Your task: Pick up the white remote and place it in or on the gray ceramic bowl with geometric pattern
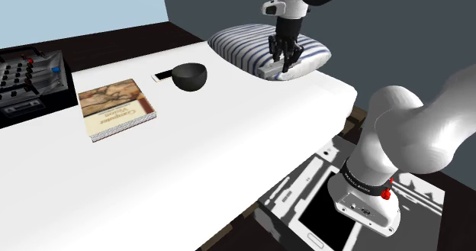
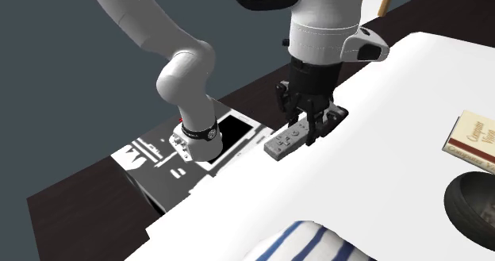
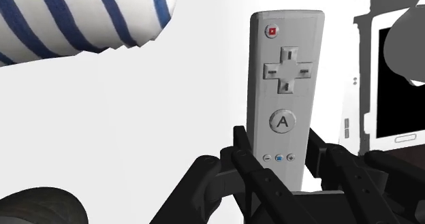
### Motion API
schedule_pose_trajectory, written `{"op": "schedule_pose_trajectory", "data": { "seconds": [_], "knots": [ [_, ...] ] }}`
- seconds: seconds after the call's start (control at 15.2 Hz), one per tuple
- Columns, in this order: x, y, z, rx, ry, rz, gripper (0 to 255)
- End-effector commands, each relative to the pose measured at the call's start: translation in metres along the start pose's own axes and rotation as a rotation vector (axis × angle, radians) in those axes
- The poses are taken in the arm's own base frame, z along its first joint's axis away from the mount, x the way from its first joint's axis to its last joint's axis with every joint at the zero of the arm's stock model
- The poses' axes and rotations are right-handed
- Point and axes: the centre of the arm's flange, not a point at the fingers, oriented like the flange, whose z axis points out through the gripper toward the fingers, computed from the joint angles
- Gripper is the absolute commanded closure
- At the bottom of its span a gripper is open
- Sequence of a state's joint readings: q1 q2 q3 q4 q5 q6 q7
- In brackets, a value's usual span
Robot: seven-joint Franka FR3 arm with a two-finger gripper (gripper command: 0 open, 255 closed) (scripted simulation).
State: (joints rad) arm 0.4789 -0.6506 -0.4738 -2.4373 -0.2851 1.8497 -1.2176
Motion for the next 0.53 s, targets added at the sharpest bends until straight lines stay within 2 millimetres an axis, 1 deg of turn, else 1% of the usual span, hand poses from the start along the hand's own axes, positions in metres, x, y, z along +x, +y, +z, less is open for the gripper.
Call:
{"op": "schedule_pose_trajectory", "data": {
  "seconds": [0.0, 0.46],
  "knots": [
    [0.012, 0.026, 0.003, -0.002, -0.001, 0.001, 255],
    [0.064, 0.102, 0.005, -0.002, -0.001, 0.001, 255]
  ]
}}
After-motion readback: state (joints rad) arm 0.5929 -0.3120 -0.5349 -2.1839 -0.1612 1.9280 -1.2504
